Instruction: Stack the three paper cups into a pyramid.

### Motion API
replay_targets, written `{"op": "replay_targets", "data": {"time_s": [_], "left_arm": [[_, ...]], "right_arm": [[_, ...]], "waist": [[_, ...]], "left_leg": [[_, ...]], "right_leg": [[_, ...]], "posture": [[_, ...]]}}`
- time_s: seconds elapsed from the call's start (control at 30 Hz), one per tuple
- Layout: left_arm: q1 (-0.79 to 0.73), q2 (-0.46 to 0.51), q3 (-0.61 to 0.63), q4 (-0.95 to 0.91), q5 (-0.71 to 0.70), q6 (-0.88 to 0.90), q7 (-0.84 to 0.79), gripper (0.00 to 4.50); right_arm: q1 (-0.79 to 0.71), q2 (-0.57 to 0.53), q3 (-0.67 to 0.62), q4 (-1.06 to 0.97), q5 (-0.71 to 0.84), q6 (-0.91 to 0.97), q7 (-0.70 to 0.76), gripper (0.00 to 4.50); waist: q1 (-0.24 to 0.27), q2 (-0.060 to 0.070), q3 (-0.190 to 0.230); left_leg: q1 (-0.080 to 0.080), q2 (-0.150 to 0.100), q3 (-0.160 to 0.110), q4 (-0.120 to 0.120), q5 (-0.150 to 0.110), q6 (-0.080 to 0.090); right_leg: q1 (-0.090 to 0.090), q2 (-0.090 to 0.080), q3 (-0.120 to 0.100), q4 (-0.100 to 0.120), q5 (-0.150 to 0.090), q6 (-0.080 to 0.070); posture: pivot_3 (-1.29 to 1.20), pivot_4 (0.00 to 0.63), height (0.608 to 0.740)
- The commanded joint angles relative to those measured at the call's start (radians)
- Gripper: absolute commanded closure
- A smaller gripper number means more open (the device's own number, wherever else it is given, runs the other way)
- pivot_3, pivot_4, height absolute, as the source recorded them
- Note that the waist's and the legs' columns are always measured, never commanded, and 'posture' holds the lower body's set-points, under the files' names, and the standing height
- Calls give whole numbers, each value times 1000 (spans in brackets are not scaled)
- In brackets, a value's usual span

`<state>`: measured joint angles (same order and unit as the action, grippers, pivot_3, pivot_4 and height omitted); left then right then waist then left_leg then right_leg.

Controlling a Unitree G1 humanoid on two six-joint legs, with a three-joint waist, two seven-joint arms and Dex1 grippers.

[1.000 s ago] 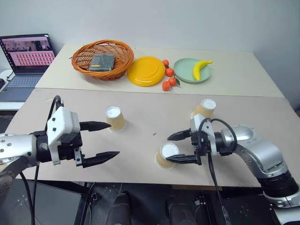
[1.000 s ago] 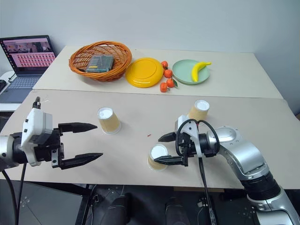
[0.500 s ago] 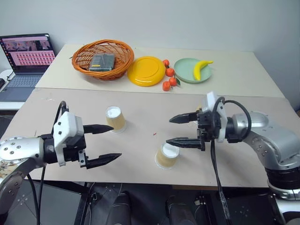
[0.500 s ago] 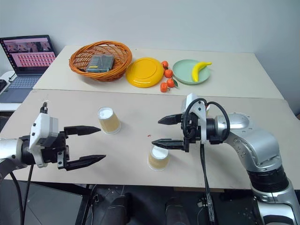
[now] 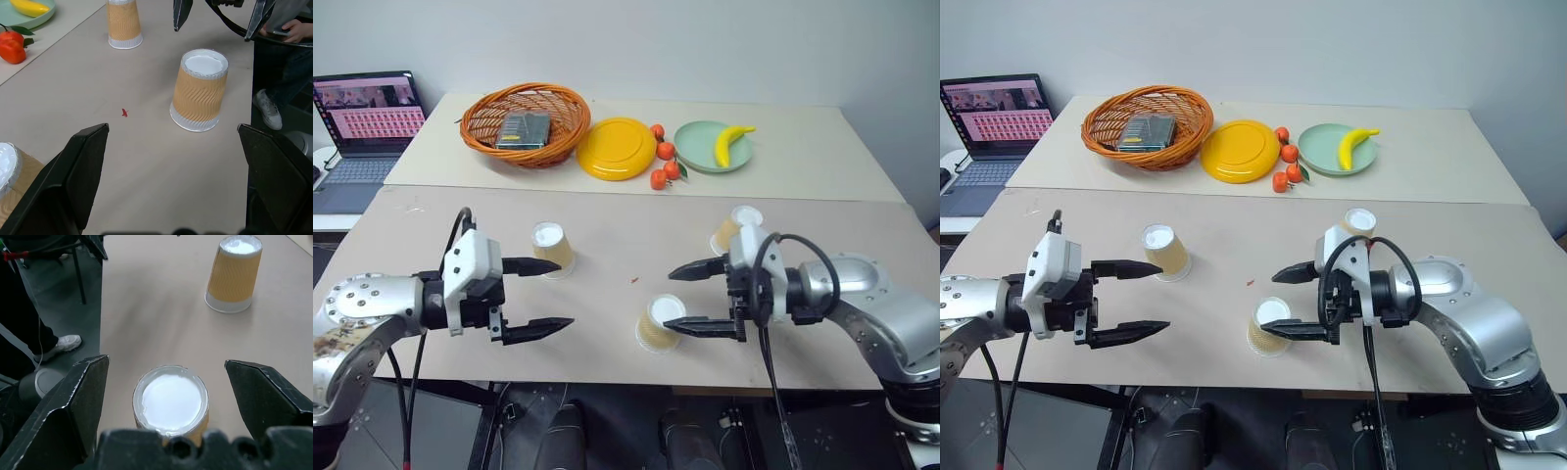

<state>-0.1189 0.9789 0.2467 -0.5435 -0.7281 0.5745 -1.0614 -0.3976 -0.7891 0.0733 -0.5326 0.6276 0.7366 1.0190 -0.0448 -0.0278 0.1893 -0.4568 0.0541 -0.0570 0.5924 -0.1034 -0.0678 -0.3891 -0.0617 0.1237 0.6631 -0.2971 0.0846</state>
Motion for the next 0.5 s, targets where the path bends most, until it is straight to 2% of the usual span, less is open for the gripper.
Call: {"op": "replay_targets", "data": {"time_s": [0.03, 0.5], "left_arm": [[-51, 7, -19, 13, 9, -4, -1, 0], [-128, 18, -51, 25, 8, 26, 3, 0]], "right_arm": [[10, 27, 14, -9, -39, -64, -26, 67], [68, 57, 65, 34, -136, -155, -38, 67]], "waist": [[1, 0, 0], [1, 0, 0]], "left_leg": [[0, 0, 0, 0, 0, 0], [0, 0, 0, 0, 0, 0]], "right_leg": [[0, 0, 0, 0, 0, 0], [0, 0, 0, 0, 0, 0]], "posture": [[0, 150, 732], [0, 150, 732]]}}
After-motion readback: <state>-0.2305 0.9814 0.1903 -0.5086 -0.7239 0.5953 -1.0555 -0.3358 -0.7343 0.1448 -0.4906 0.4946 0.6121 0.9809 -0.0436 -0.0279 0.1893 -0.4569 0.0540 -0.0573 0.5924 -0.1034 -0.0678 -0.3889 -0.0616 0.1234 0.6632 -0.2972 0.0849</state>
